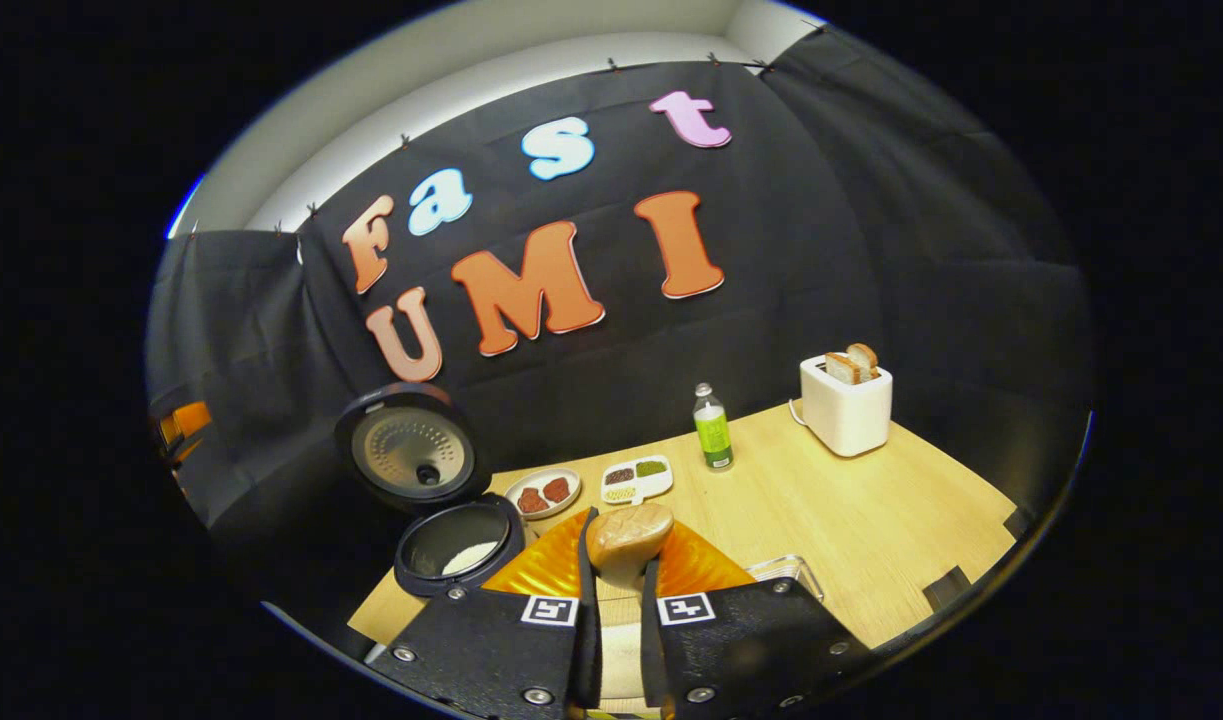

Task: Close the left gripper, press the button to open the rice cooker; take a wooden spoon from the chopstick holder with the right hand, scoop a spoonful of rice and pour it into the rice cooker, then put the wooden spoon back into the chopstick holder.

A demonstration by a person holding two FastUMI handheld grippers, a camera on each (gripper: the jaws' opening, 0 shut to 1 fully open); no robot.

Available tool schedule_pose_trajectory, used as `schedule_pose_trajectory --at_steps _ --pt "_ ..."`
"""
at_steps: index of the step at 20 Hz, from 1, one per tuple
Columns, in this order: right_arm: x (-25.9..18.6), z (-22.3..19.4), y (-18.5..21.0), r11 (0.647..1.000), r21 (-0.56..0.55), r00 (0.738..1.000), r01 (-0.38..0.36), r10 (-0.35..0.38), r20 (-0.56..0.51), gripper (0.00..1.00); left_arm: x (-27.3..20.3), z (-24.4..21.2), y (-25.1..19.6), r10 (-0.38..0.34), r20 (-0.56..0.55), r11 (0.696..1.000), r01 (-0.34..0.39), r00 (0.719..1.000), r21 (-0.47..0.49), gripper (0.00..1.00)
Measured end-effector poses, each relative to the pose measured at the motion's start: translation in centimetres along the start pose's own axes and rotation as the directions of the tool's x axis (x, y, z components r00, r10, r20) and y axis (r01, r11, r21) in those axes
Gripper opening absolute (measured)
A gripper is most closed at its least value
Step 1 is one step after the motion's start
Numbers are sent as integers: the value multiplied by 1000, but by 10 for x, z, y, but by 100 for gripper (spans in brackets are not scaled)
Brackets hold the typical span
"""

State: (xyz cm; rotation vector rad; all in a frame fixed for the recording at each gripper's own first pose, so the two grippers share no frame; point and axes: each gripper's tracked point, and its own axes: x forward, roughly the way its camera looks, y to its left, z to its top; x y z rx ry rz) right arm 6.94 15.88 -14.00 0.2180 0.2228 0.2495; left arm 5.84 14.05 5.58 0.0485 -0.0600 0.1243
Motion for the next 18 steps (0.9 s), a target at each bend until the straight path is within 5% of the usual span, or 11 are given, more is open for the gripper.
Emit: schedule_pose_trajectory --at_steps 9,18 --pt "31 -99 26 954 -296 984 47 -95 -149 15 5 -5 35 -31 -6 999 31 1000 43 94" --pt "31 -141 17 968 -231 956 94 -153 -250 15 11 -11 46 -25 -13 998 26 1000 54 94"
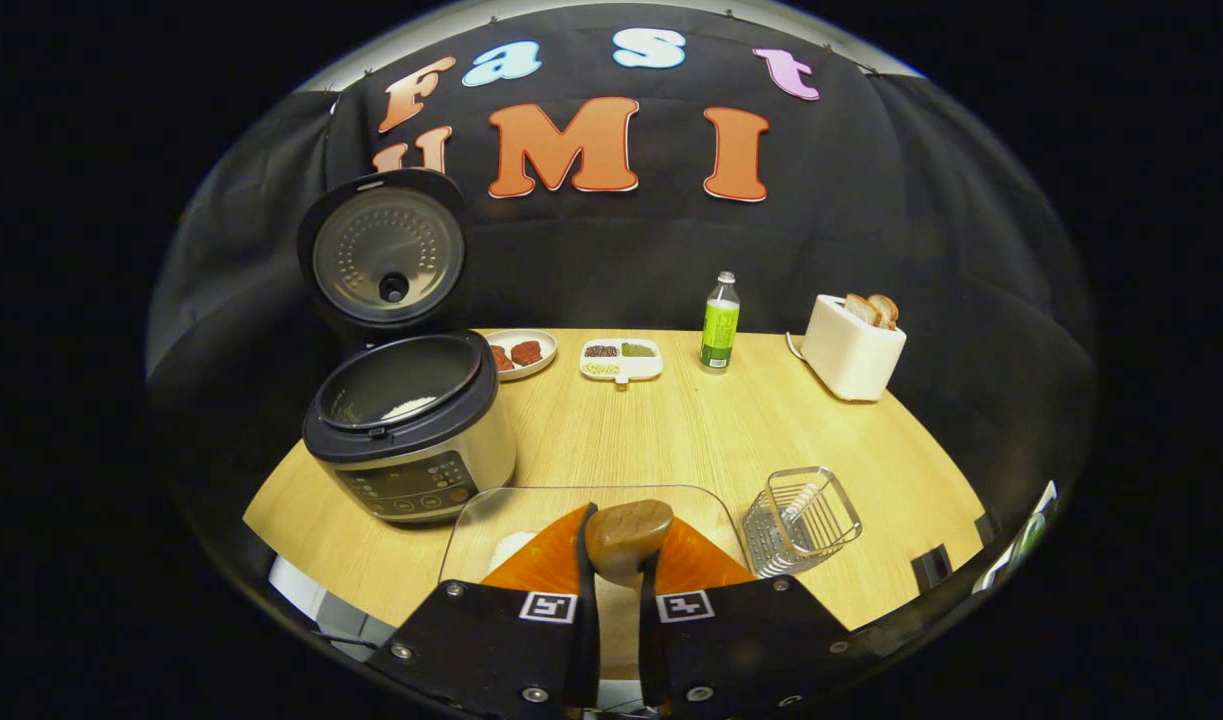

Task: Close the left gripper, press the button to open the rice cooker; take a wooden spoon from the chopstick holder with the right hand, scoop a spoonful of rice and pour it into the rice cooker, then put the wooden spoon back into the chopstick holder.

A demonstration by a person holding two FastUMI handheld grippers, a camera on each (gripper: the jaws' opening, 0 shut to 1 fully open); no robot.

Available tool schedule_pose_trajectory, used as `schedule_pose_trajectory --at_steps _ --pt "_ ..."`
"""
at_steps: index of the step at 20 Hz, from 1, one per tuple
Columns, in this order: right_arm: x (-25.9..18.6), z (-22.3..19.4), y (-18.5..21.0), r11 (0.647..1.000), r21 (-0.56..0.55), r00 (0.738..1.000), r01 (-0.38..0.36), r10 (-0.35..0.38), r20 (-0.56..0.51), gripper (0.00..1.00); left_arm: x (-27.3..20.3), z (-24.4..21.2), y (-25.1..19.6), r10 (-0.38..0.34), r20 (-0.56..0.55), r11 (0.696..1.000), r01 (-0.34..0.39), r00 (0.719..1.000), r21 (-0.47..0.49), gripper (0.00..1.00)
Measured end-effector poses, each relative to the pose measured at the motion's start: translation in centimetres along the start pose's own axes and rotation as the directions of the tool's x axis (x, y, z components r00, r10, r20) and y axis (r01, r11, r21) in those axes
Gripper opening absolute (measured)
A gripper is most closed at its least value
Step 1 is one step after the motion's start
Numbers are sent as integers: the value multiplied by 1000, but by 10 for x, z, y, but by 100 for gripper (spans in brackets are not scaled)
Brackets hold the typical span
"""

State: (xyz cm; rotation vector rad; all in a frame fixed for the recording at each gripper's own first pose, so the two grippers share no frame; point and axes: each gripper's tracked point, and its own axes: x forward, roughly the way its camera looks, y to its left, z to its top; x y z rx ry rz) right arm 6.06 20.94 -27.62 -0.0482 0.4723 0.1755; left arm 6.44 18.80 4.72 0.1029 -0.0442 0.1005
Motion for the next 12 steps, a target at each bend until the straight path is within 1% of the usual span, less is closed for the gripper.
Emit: schedule_pose_trajectory --at_steps 3,6,10,12 --pt "0 -10 16 996 81 999 -34 36 -23 15 2 -1 -5 -5 -6 1000 6 1000 6 94" --pt "0 -11 28 981 186 998 -58 64 -27 15 3 -4 -4 -4 -9 1000 5 1000 18 94" --pt "4 -10 52 929 352 991 -114 130 -21 15 2 -3 -1 0 -10 1000 1 1000 15 94" --pt "6 -9 55 916 380 990 -129 142 -4 15 2 -6 2 3 -16 1000 -3 1000 14 94"
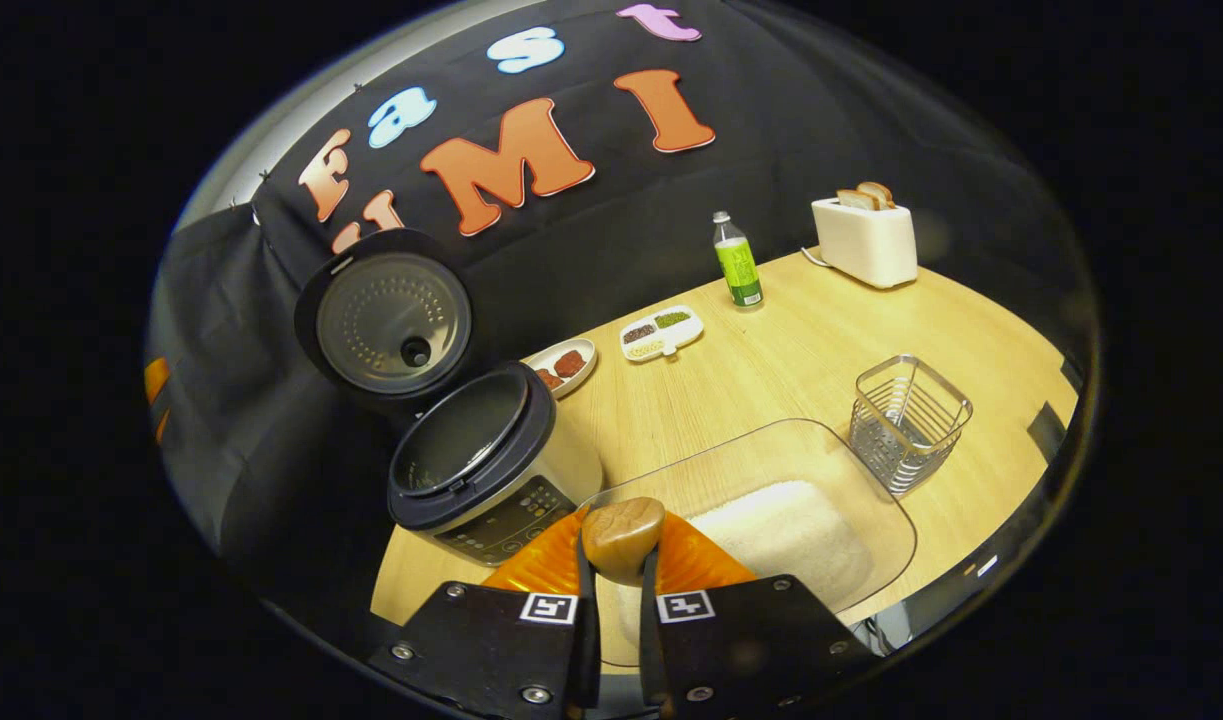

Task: Close the left gripper, press the button to open the rice cooker; take a wooden spoon from the chopstick holder with the right hand, scoop a spoonful of rice and pour it into the rice cooker, then put the wooden spoon back into the chopstick holder.

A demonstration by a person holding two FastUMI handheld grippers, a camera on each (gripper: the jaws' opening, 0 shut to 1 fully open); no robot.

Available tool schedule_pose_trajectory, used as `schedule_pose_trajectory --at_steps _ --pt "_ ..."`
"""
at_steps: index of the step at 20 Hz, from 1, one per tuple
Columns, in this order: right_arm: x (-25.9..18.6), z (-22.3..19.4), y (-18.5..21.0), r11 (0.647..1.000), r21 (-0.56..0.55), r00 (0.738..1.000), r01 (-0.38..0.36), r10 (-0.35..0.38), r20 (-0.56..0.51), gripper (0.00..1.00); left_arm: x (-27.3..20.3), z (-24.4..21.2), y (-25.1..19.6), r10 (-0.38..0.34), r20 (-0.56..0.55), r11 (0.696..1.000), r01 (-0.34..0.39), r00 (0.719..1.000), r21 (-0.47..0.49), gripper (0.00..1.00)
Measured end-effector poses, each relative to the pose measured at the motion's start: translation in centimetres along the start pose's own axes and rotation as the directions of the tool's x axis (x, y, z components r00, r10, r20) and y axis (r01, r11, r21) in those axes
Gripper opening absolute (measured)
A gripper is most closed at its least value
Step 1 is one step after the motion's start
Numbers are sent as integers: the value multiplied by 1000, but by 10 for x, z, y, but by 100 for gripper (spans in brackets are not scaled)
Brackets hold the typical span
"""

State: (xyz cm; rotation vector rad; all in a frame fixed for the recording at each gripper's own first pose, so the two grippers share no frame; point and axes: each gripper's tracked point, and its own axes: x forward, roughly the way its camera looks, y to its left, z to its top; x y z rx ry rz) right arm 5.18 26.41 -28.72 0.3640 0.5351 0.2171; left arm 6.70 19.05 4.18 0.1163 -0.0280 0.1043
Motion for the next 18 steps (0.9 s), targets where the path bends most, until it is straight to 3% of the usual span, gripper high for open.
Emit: schedule_pose_trajectory --at_steps 6,12,15,18 --pt "7 3 -5 999 44 1000 -11 11 4 15 2 -6 -1 -6 -13 1000 6 1000 3 94" --pt "10 8 -18 979 203 1000 -30 30 0 15 1 -9 0 1 -17 1000 -1 1000 0 94" --pt "8 7 -28 949 311 999 -48 51 0 15 -1 -8 -2 -3 -16 1000 3 1000 -1 94" --pt "8 9 -42 886 458 997 -74 77 13 15 -1 -8 -8 -10 -16 1000 10 1000 1 94"
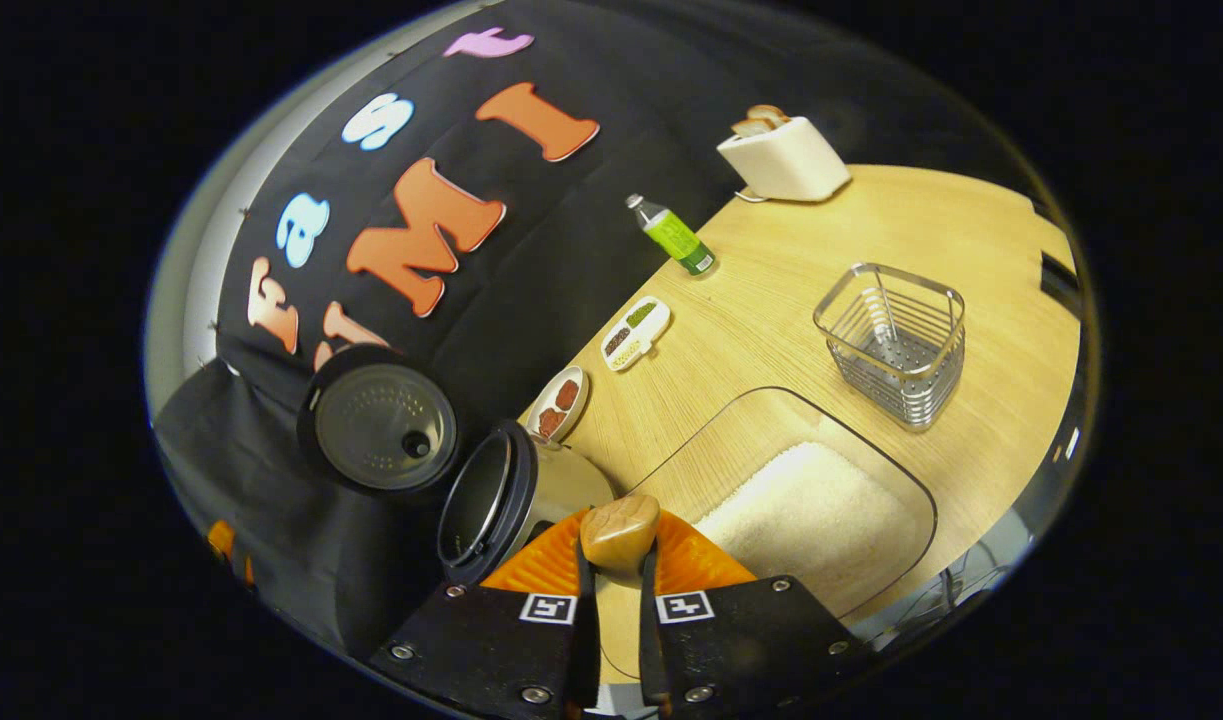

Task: Close the left gripper, press the button to open the rice cooker; take a wooden spoon from the chopstick holder with the right hand, scoop a spoonful of rice and pour it into the rice cooker, then put the wooden spoon back into the chopstick holder.

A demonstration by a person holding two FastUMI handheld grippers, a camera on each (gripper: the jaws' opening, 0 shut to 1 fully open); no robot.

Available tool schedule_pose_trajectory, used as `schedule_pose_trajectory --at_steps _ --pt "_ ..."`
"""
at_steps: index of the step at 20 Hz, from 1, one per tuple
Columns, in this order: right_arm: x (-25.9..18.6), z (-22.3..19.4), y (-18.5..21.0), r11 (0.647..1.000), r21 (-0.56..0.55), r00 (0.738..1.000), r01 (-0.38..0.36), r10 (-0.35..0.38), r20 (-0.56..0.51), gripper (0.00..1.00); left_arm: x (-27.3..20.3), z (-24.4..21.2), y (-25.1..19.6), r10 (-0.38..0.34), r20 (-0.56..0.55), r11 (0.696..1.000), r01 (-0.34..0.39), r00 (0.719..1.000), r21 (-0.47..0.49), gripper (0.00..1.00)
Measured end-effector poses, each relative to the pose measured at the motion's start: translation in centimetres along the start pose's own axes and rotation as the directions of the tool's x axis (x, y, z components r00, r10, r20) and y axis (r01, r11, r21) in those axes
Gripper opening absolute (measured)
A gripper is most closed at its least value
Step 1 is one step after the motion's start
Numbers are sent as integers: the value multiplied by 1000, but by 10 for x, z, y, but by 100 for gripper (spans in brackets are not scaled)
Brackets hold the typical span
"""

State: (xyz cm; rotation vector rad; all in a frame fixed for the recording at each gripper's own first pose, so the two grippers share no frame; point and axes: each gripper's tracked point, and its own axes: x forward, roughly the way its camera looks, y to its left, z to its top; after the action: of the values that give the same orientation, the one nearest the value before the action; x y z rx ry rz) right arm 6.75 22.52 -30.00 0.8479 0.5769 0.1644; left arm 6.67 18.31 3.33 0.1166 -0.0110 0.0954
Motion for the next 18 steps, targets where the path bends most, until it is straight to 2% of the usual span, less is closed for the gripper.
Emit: schedule_pose_trajectory --at_steps 3,7,13,18 --pt "-8 13 -13 993 115 1000 -15 12 25 14 -2 4 -4 -8 13 1000 8 1000 5 94" --pt "-20 33 -18 965 256 997 -64 48 67 15 -2 9 -9 -14 24 1000 14 1000 6 94" --pt "-37 56 -11 942 314 990 -117 87 107 15 -7 13 -15 -24 30 1000 24 999 3 94" --pt "-47 70 -8 908 391 986 -147 102 133 15 -11 16 -17 -24 40 1000 24 999 9 94"
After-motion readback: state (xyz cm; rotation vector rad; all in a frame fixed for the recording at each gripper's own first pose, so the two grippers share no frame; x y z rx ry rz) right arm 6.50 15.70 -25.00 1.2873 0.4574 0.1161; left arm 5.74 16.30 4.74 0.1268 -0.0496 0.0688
